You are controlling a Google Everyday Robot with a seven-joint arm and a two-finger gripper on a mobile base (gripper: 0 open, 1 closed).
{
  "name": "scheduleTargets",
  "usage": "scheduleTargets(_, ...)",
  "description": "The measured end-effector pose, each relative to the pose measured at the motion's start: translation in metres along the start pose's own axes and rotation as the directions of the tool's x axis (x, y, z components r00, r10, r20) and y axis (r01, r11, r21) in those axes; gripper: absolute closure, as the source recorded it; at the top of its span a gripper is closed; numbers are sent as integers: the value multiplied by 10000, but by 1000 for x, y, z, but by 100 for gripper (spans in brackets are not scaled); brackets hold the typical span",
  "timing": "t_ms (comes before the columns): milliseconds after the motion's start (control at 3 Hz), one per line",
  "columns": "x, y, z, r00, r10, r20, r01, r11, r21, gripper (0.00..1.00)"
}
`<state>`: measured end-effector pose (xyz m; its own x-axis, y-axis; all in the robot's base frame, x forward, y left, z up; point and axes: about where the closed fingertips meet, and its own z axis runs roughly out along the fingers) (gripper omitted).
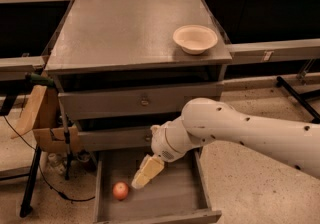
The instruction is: Pick apple from bottom drawer and place on counter
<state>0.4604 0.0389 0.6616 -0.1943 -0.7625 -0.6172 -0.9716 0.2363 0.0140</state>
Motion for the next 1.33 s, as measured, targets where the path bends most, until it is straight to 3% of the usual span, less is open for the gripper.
scheduleTargets(333,0,0,0,10000,0,3,0,10000,-1,0)
scheduleTargets(667,1,-1,10,9991,90,407,-86,9999,-84,0)
scheduleTargets(1000,-6,20,100,9944,-99,1050,196,9955,-925,0)
scheduleTargets(1333,-27,19,187,9765,-158,2151,403,9931,-1101,0)
